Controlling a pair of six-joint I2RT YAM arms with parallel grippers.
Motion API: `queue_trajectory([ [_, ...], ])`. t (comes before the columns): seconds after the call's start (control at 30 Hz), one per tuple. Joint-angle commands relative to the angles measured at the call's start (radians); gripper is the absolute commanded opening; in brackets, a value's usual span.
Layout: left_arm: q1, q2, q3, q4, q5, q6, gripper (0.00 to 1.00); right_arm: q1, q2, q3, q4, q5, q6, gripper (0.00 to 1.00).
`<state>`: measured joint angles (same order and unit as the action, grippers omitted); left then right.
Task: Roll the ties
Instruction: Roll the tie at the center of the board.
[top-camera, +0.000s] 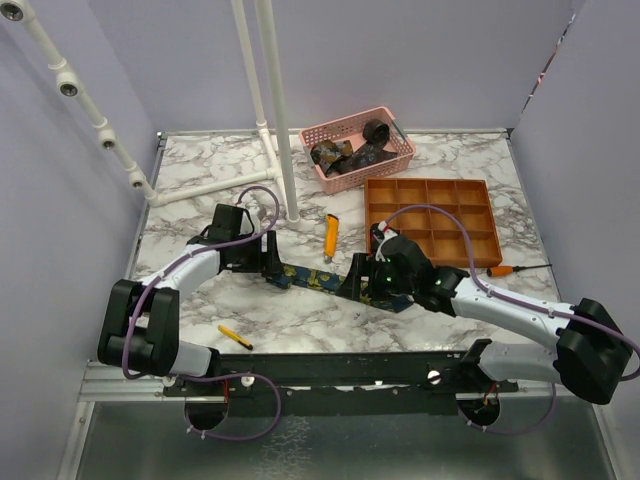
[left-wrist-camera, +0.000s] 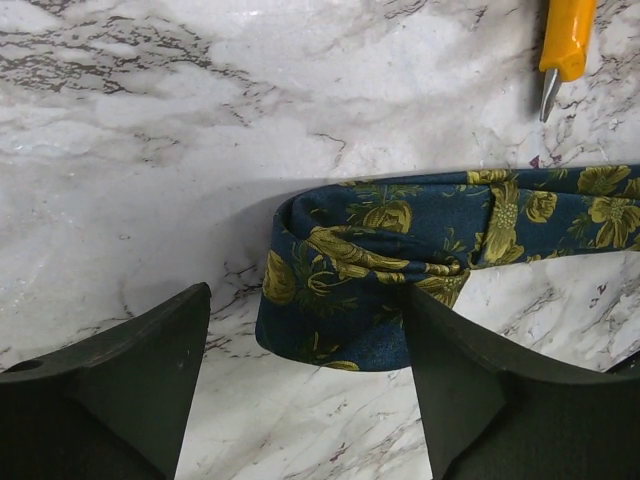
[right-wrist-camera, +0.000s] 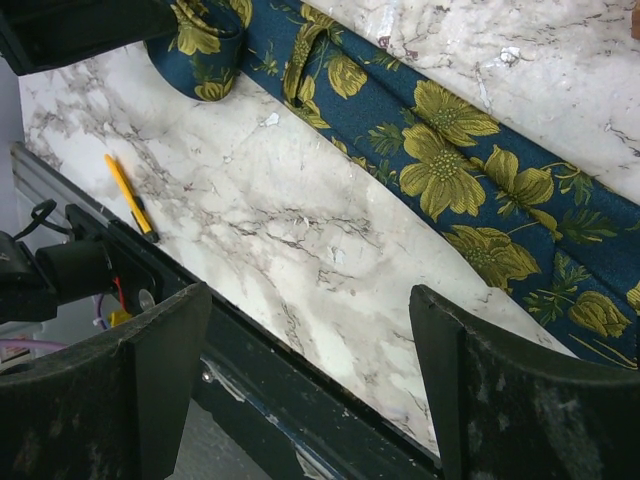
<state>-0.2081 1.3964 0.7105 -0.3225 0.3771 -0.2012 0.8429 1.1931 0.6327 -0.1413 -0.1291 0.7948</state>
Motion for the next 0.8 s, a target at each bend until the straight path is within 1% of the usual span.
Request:
queue_trajectory([
  [0.0,-0.026,-0.002,-0.013,0.043,-0.007,-0.004,0.79,0.003,0.006,-0.013,0.023,-0.021,-0.008,0.84],
  [0.1,-0.054,-0.008,-0.035,0.066,-0.013,-0.012,0.76,0.003,0.019,-0.013,0.028,-0.019,-0.004,0.85],
  [0.2,-0.074,0.006,-0.043,0.076,-0.022,-0.018,0.66,0.003,0.029,-0.016,0.032,-0.014,0.002,0.84],
  [0.4,-0.115,0.008,-0.043,0.086,-0.052,-0.034,0.37,0.003,0.022,-0.031,0.033,-0.003,0.013,0.84],
  [0.5,-0.132,-0.013,-0.045,0.088,-0.073,-0.057,0.19,0.003,0.019,-0.039,0.028,0.009,0.019,0.84],
  [0.57,-0.145,-0.041,-0.045,0.088,-0.096,-0.08,0.08,0.004,0.023,-0.039,0.009,0.038,0.023,0.84],
  [0.63,-0.149,-0.08,-0.052,0.088,-0.124,-0.12,0.0,0.004,0.031,-0.033,-0.036,0.107,0.045,0.82],
  [0.77,-0.163,-0.178,-0.077,0.087,-0.19,-0.23,0.0,0.001,0.041,-0.047,-0.065,0.256,0.098,0.78],
])
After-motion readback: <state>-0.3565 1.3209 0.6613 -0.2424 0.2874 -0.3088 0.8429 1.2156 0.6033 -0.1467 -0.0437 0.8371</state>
